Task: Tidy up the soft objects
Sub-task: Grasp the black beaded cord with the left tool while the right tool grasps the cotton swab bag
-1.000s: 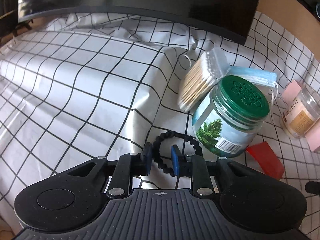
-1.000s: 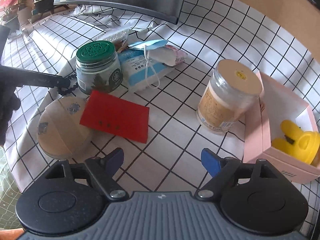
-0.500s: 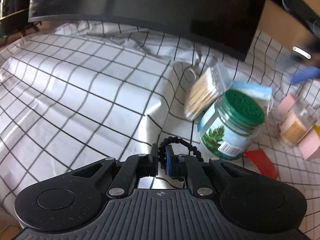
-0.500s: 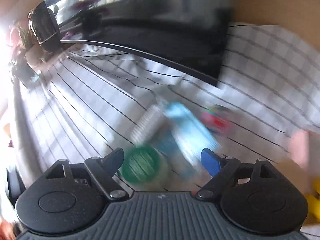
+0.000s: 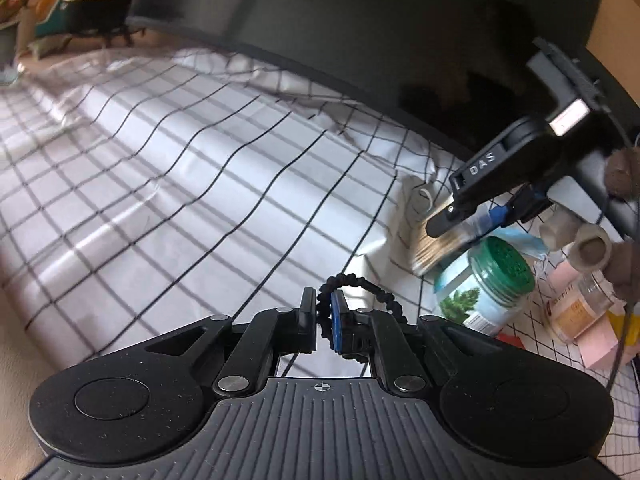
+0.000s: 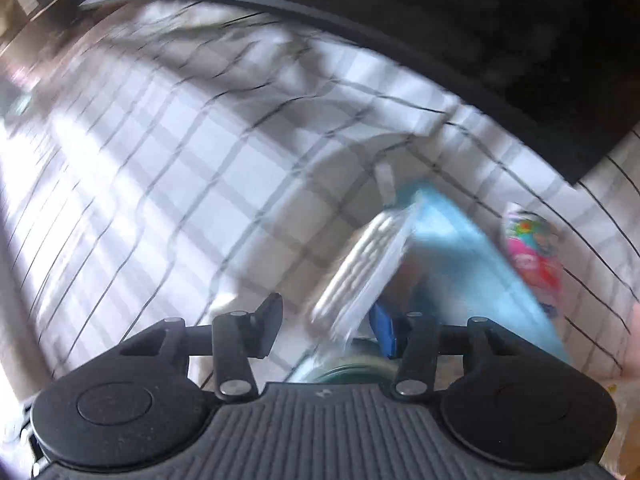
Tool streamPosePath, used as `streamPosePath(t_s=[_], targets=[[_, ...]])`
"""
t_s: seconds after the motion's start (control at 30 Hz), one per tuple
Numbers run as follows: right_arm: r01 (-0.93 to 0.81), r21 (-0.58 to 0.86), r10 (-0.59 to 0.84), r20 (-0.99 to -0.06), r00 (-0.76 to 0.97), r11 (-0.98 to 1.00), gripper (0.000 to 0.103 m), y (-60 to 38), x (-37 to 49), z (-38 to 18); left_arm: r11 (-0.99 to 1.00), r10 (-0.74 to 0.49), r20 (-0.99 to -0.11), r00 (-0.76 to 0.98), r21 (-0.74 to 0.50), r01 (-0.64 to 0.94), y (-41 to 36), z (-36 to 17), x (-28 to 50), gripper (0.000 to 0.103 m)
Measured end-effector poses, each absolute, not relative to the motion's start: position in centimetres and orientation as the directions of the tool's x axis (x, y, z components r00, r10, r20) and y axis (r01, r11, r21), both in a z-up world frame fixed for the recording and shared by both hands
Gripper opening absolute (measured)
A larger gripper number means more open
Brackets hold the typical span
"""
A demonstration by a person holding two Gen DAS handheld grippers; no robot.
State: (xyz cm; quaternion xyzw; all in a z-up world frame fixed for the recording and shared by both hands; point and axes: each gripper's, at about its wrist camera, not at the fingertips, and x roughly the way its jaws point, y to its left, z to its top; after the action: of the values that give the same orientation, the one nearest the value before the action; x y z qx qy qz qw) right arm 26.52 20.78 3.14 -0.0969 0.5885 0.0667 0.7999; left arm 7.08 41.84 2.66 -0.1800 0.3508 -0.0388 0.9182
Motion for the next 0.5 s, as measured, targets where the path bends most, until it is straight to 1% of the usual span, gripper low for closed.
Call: streamPosePath(t_s=[0.1,0.17,0.2,0.23,0.33,0.5], targets=[[-0.226,-0.085,-0.017,-0.958,0.287,0.97,0.048,21.5,26.8,2.5,0.923,-0.202,-0.635,0.745,-0.379,-0.073,42.3,1.9,6.8,0.01],[-0.205,-0.128,-0.06,-0.949,0.31,0.97,0.048,21.6,27.3,2.1,0.918,-0.205,-0.634,0.746,-0.389,-0.079,42.6,1.7,6.6,0.01],[-0.201,-0.144,-0.074,-0.944,0.321,0.969,0.046,21.5,27.4,2.1,0.916,-0.207,-0.633,0.746,-0.393,-0.08,42.7,1.6,6.4,0.01],[-0.204,-0.156,-0.082,-0.94,0.331,0.966,0.032,21.5,27.4,2.2,0.915,-0.208,-0.633,0.746,-0.396,-0.081,42.8,1.5,6.2,0.01],[-0.246,-0.169,-0.068,-0.925,0.374,0.954,0.023,22.0,26.2,3.6,0.917,-0.198,-0.643,0.74,-0.388,-0.092,43.0,1.5,5.8,0.01],[-0.35,-0.117,0.052,-0.898,0.438,0.929,0.021,24.0,22.8,9.0,0.922,-0.183,-0.629,0.755,-0.377,-0.091,43.3,3.5,5.8,0.01]])
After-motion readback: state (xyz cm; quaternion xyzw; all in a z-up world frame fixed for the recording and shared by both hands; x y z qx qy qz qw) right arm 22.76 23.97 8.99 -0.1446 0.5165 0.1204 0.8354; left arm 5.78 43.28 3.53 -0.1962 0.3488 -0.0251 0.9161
